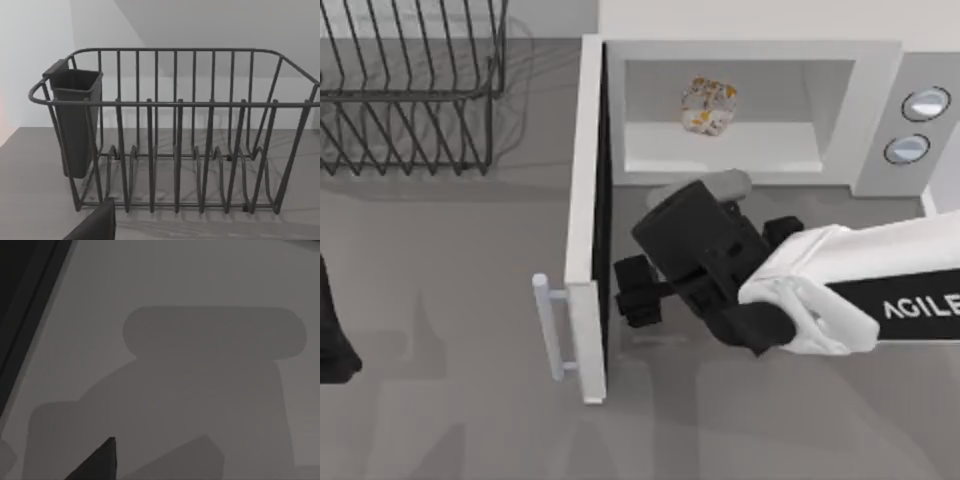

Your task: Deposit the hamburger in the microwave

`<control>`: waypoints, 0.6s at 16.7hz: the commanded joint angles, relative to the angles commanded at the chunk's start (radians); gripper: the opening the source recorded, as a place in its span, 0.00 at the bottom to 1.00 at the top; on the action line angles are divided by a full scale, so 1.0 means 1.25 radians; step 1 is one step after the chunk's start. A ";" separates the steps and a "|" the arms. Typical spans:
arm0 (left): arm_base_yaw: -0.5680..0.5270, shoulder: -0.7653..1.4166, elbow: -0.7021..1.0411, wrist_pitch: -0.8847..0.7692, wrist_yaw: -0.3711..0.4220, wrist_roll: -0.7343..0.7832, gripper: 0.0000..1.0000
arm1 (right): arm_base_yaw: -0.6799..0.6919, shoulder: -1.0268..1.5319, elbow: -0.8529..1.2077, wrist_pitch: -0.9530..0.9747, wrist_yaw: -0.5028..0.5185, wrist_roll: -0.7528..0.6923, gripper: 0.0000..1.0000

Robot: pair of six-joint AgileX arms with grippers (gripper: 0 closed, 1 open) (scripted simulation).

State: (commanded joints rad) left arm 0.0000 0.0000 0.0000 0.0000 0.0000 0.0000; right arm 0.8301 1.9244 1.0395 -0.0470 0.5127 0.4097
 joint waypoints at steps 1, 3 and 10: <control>0.000 0.000 0.000 0.000 0.000 0.000 1.00 | 0.000 -0.008 0.001 -0.021 -0.001 -0.005 1.00; 0.000 0.000 0.000 0.000 0.000 0.000 1.00 | 0.001 -0.028 0.004 -0.051 0.002 -0.015 1.00; 0.000 0.000 0.000 0.000 0.000 0.000 1.00 | 0.008 -0.127 0.039 -0.067 0.035 -0.043 1.00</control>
State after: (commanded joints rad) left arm 0.0000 0.0000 0.0000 0.0000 0.0000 0.0000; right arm 0.8405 1.7658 1.0876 -0.1308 0.5565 0.3561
